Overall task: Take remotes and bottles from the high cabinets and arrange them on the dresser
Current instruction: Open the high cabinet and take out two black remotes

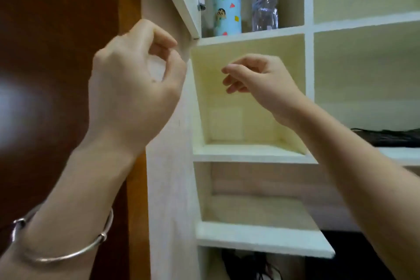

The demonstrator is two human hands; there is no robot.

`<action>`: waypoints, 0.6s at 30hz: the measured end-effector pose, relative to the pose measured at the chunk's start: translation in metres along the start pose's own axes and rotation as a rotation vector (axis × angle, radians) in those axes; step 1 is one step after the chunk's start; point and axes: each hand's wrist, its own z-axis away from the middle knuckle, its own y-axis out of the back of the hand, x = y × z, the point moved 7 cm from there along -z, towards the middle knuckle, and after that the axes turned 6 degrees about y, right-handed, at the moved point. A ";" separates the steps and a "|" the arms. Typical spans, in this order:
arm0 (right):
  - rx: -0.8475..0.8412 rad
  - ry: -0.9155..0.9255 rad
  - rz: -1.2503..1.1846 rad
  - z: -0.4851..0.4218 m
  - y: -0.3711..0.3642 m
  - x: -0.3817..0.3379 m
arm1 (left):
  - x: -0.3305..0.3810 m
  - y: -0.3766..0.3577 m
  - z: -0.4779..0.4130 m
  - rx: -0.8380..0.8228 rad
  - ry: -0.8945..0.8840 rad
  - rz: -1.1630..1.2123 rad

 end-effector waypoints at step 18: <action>0.558 -1.536 0.575 0.723 0.154 -0.067 | 0.100 -0.072 0.570 -1.870 0.716 0.458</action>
